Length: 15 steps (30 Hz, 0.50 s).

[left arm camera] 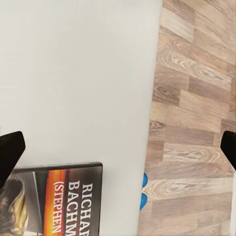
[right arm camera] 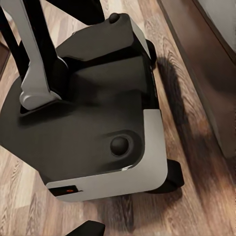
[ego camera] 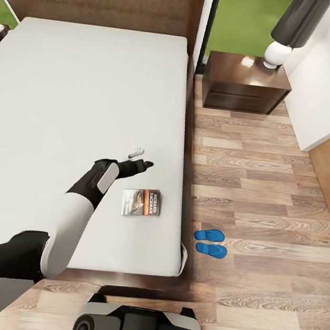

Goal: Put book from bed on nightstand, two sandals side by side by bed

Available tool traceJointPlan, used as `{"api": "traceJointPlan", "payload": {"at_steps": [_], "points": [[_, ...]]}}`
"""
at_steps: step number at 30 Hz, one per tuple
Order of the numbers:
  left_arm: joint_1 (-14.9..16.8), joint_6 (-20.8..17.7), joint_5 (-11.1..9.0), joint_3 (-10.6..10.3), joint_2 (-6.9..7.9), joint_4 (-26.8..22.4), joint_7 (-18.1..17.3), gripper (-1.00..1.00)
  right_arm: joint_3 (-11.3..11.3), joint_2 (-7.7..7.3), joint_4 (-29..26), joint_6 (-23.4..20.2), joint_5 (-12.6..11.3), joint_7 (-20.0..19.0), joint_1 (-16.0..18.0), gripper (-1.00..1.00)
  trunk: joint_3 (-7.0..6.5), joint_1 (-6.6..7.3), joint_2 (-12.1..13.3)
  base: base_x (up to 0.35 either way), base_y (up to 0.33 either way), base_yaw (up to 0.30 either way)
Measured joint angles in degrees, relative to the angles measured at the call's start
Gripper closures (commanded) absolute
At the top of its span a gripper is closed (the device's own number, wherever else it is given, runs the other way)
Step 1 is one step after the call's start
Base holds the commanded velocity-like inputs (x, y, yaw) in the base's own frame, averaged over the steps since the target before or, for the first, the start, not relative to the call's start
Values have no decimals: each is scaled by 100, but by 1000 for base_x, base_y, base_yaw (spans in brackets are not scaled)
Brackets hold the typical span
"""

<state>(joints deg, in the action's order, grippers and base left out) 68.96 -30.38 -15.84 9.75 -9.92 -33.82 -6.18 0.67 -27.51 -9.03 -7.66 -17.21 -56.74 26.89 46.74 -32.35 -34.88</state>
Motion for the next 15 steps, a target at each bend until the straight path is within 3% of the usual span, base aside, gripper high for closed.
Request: {"api": "traceJointPlan", "payload": {"at_steps": [5, 15], "points": [[0, 253, 6, 0, 0, 9, 13, -100, 2, 1, 0, 0, 0, 0, 0, -100, 90, -110, -201, 0, 0, 0], [-6, 271, 6, 5, 0, 21, 6, -100, -1, -1, 0, 0, 0, -1, 0, -100, 270, -330, -603, 0, 0, 0]]}}
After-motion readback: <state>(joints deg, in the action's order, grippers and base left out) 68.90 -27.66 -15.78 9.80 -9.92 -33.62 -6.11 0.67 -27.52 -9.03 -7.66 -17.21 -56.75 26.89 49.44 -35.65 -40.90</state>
